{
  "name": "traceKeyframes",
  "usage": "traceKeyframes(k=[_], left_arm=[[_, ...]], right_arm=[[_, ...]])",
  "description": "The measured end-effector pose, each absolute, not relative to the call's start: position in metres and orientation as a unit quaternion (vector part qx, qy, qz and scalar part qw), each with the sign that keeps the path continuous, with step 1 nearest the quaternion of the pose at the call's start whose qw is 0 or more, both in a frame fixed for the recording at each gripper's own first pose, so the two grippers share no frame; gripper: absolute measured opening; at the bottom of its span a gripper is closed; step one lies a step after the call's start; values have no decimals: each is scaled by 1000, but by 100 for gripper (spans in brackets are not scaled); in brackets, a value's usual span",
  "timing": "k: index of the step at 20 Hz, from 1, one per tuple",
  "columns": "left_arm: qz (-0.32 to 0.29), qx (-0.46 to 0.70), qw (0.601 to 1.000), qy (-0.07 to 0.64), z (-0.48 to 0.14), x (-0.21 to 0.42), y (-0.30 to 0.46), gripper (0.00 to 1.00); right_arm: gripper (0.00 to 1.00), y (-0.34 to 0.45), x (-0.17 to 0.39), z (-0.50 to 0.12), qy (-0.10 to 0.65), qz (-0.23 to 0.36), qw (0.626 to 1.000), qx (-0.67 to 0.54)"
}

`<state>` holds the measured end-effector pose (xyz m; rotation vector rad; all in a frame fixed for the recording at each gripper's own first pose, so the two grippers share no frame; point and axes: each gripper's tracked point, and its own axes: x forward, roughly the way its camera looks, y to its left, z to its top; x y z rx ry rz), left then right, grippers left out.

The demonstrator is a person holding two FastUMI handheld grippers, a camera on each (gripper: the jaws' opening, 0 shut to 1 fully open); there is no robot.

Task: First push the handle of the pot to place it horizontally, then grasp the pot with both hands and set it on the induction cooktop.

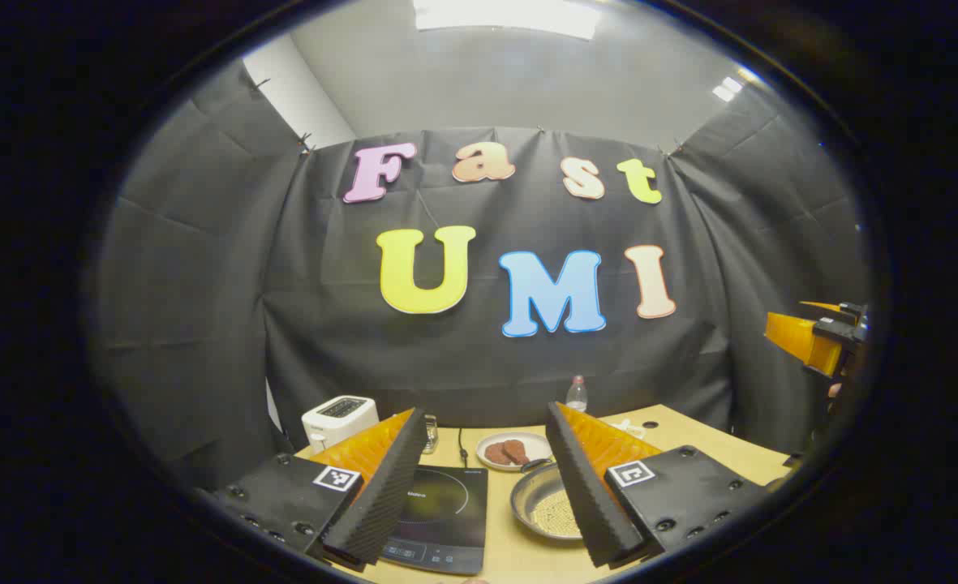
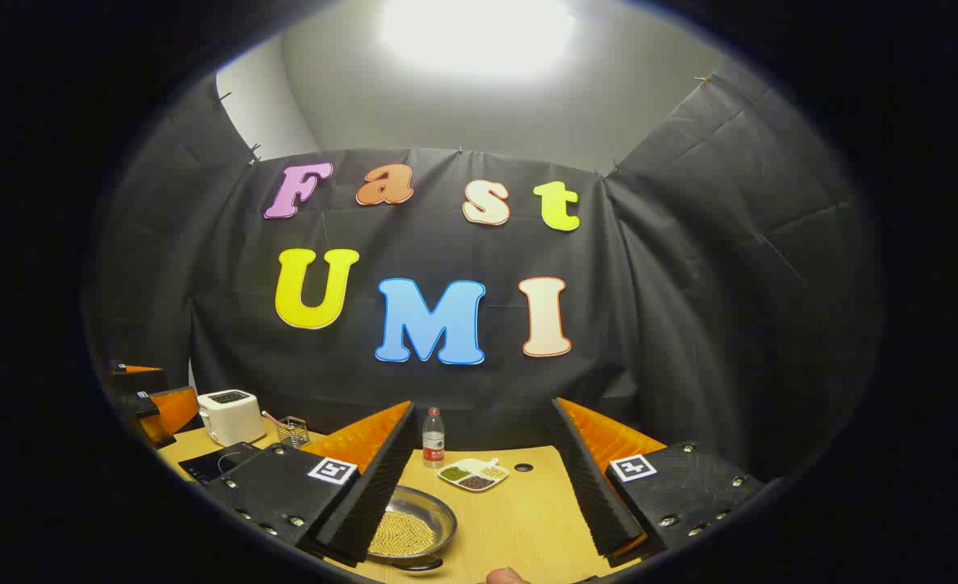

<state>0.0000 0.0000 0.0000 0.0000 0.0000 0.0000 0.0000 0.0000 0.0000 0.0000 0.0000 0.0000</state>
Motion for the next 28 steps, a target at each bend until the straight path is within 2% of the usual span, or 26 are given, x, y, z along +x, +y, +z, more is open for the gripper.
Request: traceKeyframes(k=[2, 3, 4, 5, 6, 7, 8, 9, 10, 11, 13, 14, 15, 24, 25, 26, 27, 28], left_arm=[[3, 3, 1000, -4, 2, 1, 3, 100], [5, 2, 1000, -4, 2, 1, 4, 95], [5, 1, 1000, -4, 2, 2, 4, 100], [6, 1, 1000, -5, 3, 3, 5, 100], [8, 1, 1000, -6, 4, 2, 7, 95], [7, 2, 1000, -7, 4, 2, 6, 100], [7, 4, 1000, -7, 5, 2, 5, 95], [6, 6, 1000, -8, 5, 2, 5, 95], [6, 9, 1000, -9, 6, 1, 5, 100], [5, 10, 1000, -10, 6, 2, 4, 95], [6, 9, 1000, -13, 8, 0, 4, 95], [7, 8, 1000, -14, 9, -1, 4, 100], [8, 7, 1000, -14, 8, -3, 4, 95], [27, 11, 999, -20, 13, -9, 20, 95], [29, 12, 999, -20, 13, -10, 21, 100], [30, 11, 999, -21, 14, -10, 23, 95], [32, 10, 999, -22, 14, -11, 25, 100], [34, 10, 999, -22, 14, -11, 28, 99]], right_arm=[[98, 1, 4, -1, 3, 1, 1000, 4], [98, 2, 6, -1, 4, 2, 1000, 5], [98, 2, 7, -1, 4, 2, 1000, 5], [98, 2, 9, 0, 4, 3, 1000, 5], [98, 2, 10, 0, 3, 4, 1000, 4], [98, 2, 11, -1, 4, 3, 1000, 2], [98, 2, 12, -3, 7, 4, 1000, 2], [98, 3, 12, -5, 10, 5, 1000, 3], [98, 4, 14, -6, 13, 6, 1000, 4], [98, 3, 13, -7, 14, 7, 1000, 6], [98, 3, 14, -6, 12, 8, 1000, 5], [98, 3, 14, -5, 11, 8, 1000, 2], [98, 3, 14, -6, 11, 9, 1000, 0], [98, 10, 20, -13, 25, 15, 1000, 7], [96, 10, 21, -14, 26, 14, 1000, 7], [96, 11, 21, -16, 30, 14, 999, 6], [86, 12, 21, -16, 31, 12, 999, 7], [77, 15, 21, -16, 34, 17, 999, 9]])
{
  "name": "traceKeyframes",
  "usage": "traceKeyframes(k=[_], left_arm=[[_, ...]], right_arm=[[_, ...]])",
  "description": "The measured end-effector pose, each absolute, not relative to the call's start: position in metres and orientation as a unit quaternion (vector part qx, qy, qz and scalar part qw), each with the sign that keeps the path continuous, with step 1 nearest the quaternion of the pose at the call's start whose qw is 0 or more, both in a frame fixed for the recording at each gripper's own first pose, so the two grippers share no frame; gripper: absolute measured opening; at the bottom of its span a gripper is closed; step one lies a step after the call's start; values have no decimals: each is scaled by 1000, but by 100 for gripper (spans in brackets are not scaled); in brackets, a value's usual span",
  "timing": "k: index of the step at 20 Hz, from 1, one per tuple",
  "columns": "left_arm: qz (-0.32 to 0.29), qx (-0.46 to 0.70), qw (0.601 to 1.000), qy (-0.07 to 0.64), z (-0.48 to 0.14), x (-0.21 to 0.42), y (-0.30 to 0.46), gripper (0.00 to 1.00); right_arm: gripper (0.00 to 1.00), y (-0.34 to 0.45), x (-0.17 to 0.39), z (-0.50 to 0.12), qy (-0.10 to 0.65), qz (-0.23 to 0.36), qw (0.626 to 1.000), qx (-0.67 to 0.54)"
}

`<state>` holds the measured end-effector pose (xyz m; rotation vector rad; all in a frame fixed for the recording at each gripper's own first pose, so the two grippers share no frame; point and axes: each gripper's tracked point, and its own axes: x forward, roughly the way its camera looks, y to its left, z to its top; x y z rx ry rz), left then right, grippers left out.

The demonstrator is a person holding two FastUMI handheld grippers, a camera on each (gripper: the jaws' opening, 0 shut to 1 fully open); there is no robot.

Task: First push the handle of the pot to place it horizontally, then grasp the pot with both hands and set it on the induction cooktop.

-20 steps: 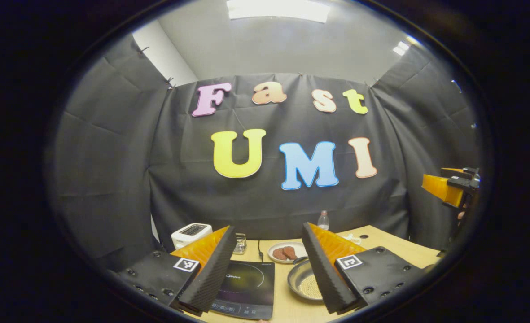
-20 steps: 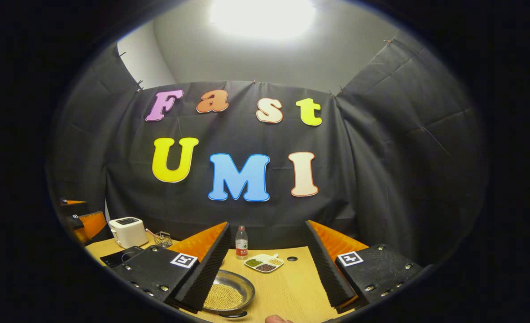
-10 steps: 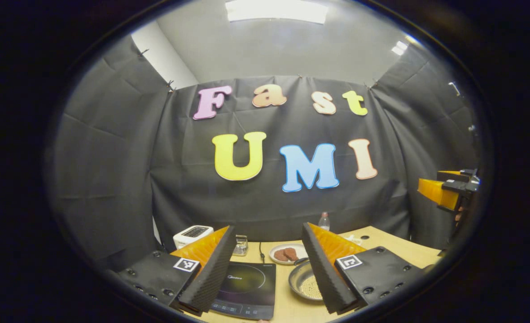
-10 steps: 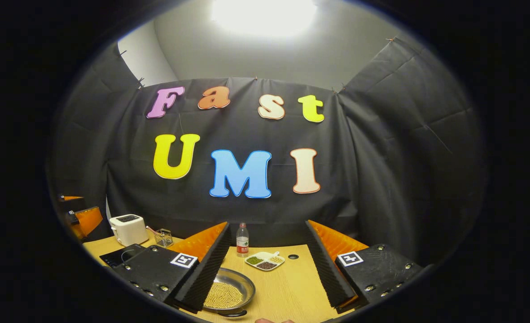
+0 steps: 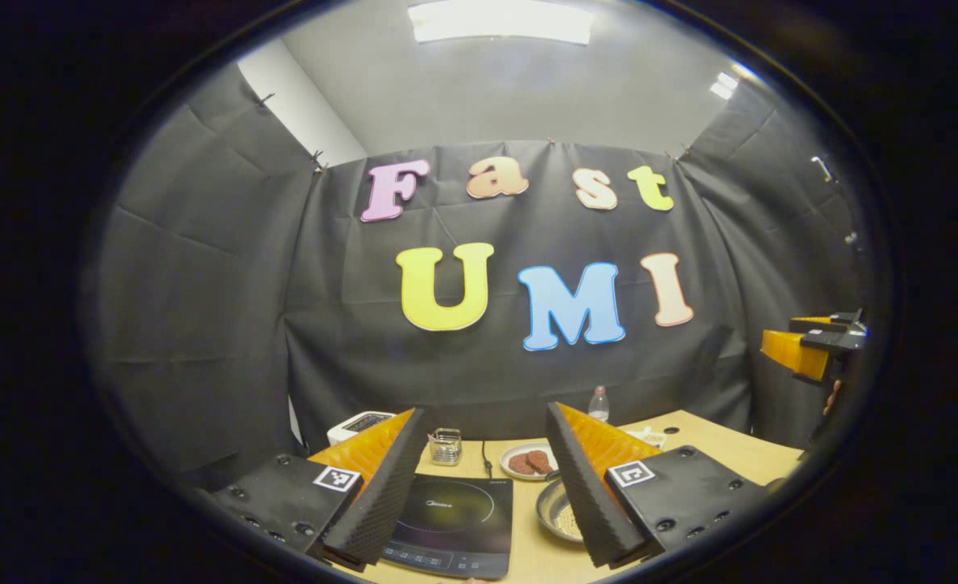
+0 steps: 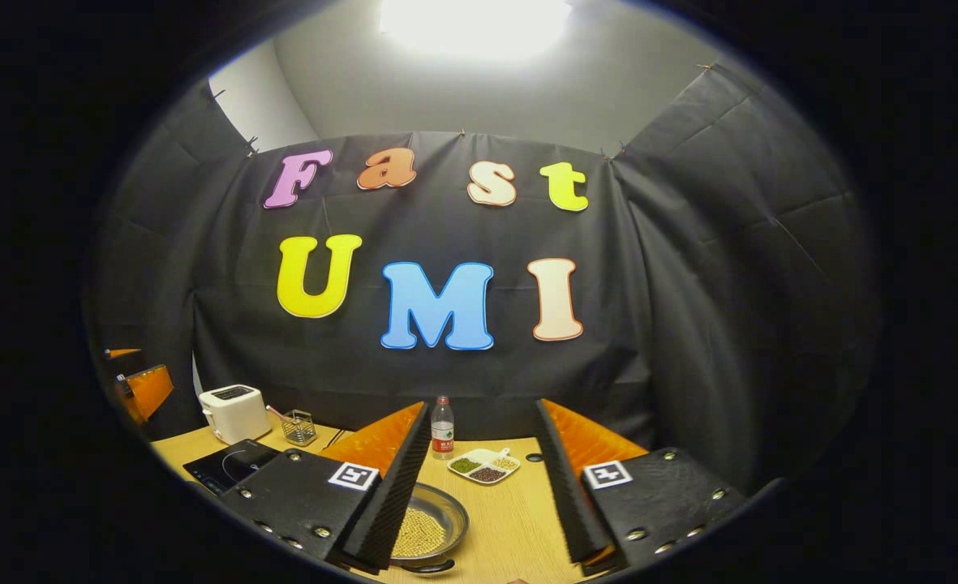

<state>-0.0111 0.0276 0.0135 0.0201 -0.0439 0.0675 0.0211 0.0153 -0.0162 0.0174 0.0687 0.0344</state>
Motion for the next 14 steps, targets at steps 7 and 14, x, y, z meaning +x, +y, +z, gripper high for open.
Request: traceKeyframes(k=[7, 14], left_arm=[[41, 2, 999, -23, 11, -11, 43, 100], [40, -7, 999, -27, 13, -11, 67, 95]], right_arm=[[22, 31, 22, -37, 68, 23, 997, 22], [7, 86, 13, -66, 117, 100, 988, 13]])
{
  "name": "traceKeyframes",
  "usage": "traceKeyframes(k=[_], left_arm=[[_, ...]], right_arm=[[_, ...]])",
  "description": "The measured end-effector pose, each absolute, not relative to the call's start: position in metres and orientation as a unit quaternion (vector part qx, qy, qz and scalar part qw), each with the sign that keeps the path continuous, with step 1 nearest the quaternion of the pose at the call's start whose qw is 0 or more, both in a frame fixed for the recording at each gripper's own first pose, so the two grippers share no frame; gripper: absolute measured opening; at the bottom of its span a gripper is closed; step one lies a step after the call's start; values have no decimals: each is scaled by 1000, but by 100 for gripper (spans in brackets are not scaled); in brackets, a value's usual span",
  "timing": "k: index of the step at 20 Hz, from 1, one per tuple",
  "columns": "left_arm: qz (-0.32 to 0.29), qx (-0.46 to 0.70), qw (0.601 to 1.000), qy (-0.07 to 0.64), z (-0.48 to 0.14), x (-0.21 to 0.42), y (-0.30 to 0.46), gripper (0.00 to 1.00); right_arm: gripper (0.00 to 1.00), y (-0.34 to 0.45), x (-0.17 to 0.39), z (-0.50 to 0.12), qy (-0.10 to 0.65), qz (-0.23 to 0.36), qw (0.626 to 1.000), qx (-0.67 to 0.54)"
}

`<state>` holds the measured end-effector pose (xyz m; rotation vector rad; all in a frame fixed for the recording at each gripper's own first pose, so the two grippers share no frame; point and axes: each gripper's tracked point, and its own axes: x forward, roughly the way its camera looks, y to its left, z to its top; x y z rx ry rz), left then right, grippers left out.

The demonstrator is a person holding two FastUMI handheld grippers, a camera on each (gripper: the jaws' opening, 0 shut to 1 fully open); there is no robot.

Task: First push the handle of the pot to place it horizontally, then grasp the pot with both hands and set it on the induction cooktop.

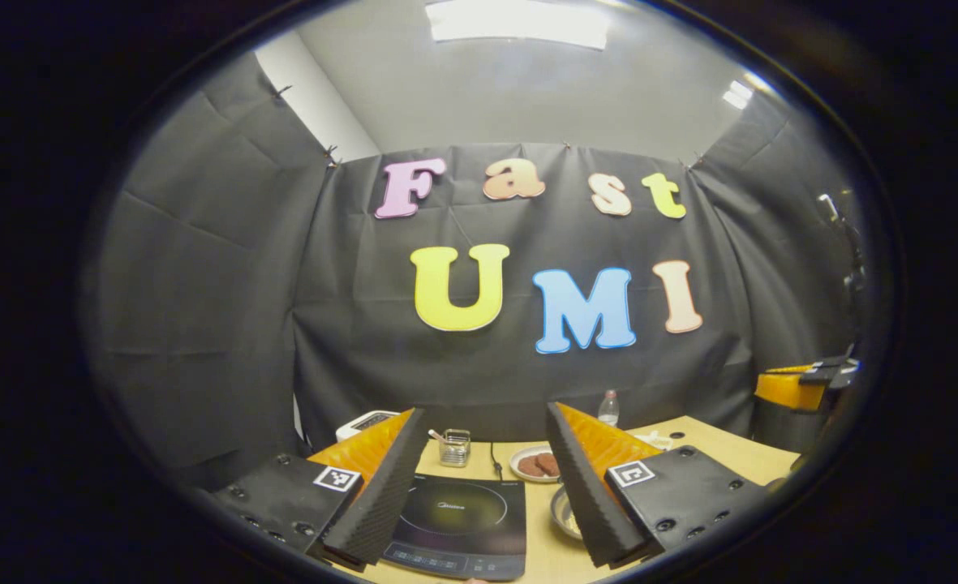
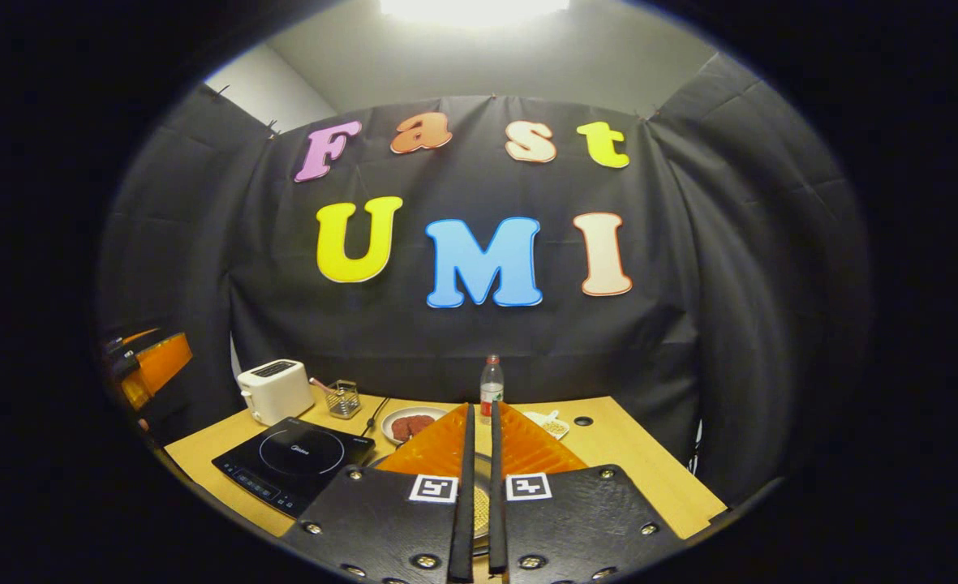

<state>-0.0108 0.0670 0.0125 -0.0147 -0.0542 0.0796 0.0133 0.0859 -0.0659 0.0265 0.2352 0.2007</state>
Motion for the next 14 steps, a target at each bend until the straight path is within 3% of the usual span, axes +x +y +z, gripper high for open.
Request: traceKeyframes(k=[2, 8, 14], left_arm=[[40, -6, 999, -28, 13, -12, 78, 100], [47, -11, 999, -24, 1, -20, 124, 95], [83, -9, 996, -5, -17, -34, 165, 96]], right_arm=[[8, 103, 8, -79, 135, 115, 984, -7], [8, 149, -9, -114, 173, 145, 973, -50], [8, 194, -27, -160, 229, 219, 946, -71]])
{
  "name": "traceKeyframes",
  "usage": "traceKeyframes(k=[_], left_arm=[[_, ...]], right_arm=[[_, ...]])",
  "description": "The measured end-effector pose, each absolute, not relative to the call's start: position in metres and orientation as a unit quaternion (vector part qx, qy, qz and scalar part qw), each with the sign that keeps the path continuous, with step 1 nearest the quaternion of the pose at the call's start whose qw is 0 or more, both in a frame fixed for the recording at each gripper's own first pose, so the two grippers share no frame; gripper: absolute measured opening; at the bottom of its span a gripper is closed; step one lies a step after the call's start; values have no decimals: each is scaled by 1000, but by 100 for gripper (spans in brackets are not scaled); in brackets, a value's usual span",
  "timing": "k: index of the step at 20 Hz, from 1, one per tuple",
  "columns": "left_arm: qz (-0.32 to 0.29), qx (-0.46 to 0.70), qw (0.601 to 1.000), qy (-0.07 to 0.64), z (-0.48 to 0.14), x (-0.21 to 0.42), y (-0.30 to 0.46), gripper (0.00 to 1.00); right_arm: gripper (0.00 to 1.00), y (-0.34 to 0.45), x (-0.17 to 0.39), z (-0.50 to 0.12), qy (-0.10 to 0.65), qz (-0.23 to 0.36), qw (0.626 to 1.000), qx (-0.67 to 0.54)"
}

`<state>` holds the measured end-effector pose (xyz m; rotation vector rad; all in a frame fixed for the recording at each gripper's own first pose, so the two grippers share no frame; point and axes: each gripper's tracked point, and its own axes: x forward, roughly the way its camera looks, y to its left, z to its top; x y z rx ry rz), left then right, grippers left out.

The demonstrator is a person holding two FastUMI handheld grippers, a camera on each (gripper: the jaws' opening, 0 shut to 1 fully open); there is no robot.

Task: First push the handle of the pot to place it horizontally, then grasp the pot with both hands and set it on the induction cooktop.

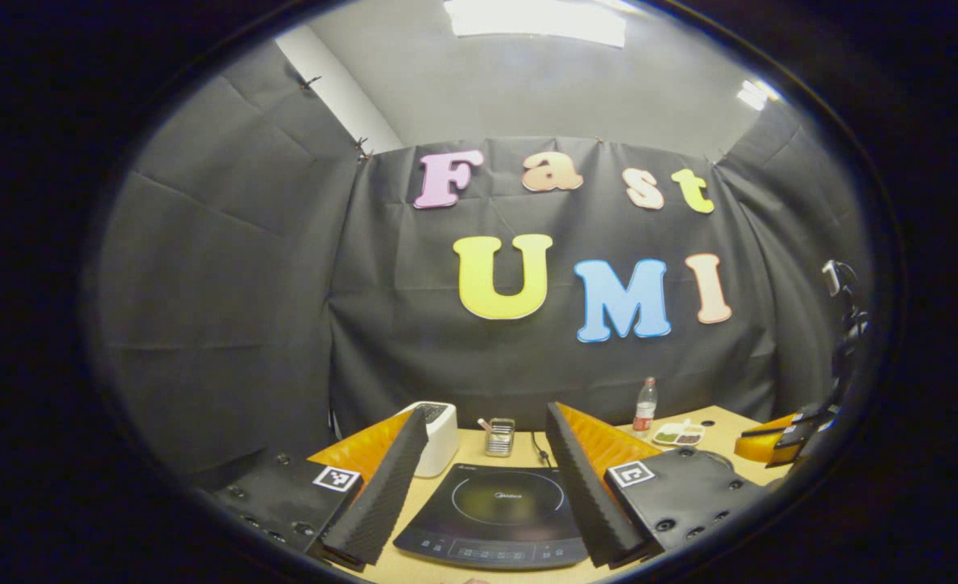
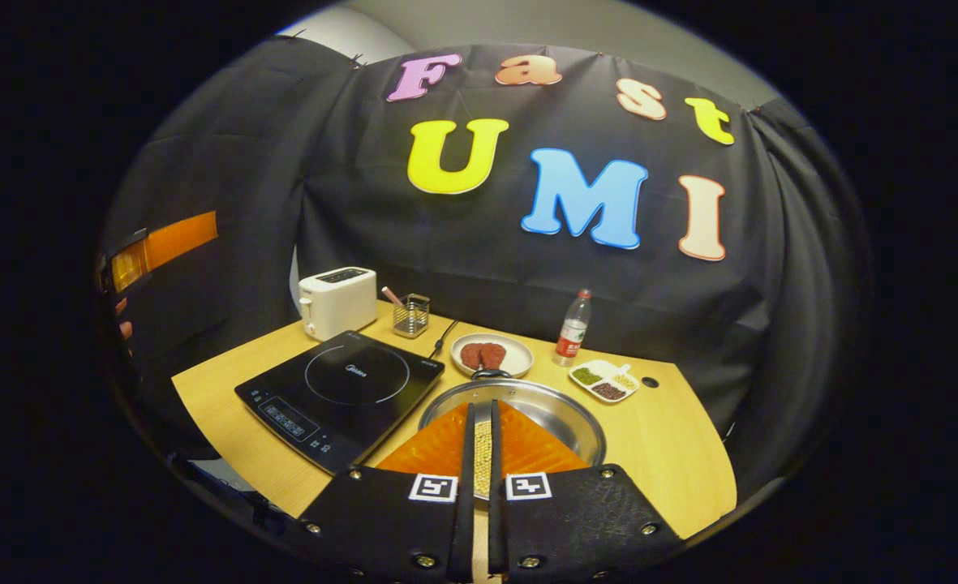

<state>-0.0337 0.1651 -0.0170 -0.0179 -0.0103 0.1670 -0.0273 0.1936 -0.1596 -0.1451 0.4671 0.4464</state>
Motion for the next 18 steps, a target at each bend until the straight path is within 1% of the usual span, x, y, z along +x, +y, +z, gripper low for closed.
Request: traceKeyframes(k=[1, 2, 3, 4, 5, 6, 8, 9, 10, 11, 12, 14, 15, 16, 18], left_arm=[[89, -8, 996, -1, -20, -33, 167, 95], [93, -9, 996, 3, -21, -33, 167, 92], [96, -10, 995, 4, -23, -31, 165, 92], [99, -10, 995, 4, -23, -29, 162, 95], [103, -10, 995, 3, -23, -27, 159, 95], [108, -12, 994, 6, -24, -24, 155, 92], [110, -18, 994, 15, -30, -19, 141, 99], [110, -18, 994, 15, -30, -15, 133, 95], [111, -14, 994, 16, -28, -12, 127, 99], [112, -9, 994, 17, -28, -10, 120, 99], [113, -4, 993, 18, -27, -7, 113, 95], [111, 0, 994, 20, -27, -1, 98, 95], [111, 1, 994, 22, -29, 2, 91, 95], [111, 1, 994, 25, -29, 6, 86, 99], [110, 2, 993, 30, -32, 13, 75, 99]], right_arm=[[8, 199, -31, -168, 241, 234, 939, -71], [8, 203, -34, -175, 251, 246, 933, -74], [7, 206, -36, -183, 260, 258, 927, -78], [8, 207, -38, -192, 269, 269, 921, -82], [7, 206, -42, -200, 279, 281, 914, -85], [8, 207, -43, -212, 289, 292, 907, -88], [8, 203, -49, -232, 313, 311, 892, -94], [8, 201, -51, -241, 322, 319, 886, -96], [8, 197, -53, -247, 331, 328, 879, -98], [8, 196, -57, -256, 342, 340, 870, -97], [8, 194, -61, -263, 354, 352, 861, -94], [7, 188, -67, -278, 376, 368, 845, -92], [7, 183, -68, -285, 386, 371, 839, -96], [8, 179, -69, -292, 396, 375, 833, -97], [8, 171, -70, -304, 414, 376, 823, -97]])
